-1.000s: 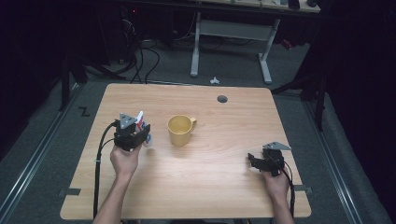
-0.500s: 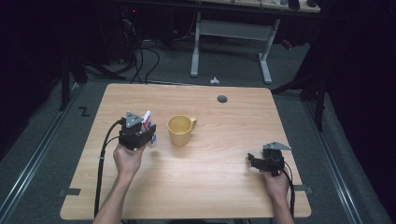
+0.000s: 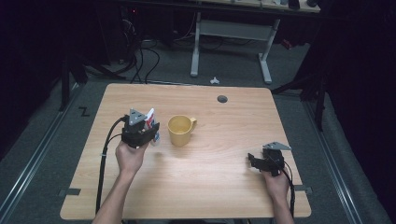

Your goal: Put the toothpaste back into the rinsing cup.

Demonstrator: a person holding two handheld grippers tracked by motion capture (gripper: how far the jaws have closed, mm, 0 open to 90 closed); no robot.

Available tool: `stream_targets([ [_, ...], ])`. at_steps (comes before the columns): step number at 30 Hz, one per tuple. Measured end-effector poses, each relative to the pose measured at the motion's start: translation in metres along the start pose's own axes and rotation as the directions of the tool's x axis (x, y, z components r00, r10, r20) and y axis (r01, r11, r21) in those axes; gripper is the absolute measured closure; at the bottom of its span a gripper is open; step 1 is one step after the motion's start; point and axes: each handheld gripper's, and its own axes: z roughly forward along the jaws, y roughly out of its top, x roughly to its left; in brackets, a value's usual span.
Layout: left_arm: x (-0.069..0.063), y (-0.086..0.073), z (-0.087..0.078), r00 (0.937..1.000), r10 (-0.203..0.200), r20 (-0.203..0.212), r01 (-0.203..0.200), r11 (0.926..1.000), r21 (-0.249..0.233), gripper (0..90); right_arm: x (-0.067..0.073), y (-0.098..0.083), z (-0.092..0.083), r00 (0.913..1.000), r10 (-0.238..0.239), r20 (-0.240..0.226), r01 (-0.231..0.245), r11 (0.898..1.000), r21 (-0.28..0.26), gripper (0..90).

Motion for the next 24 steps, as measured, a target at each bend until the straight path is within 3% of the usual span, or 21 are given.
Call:
stream_targets([
  [12,-0.004,0.019,-0.002,0.9994,0.004,0.034,-0.003,0.9997,-0.025,67.5,0.0,0.0,0.0,1.0,0.0,0.0,0.0,1.0,0.0,27.8],
  [24,0.0,0.031,-0.008,0.9975,-0.025,0.066,0.029,0.9981,-0.055,67.3,0.0,0.0,0.0,1.0,-0.001,0.0,0.001,1.0,0.001,27.9],
])
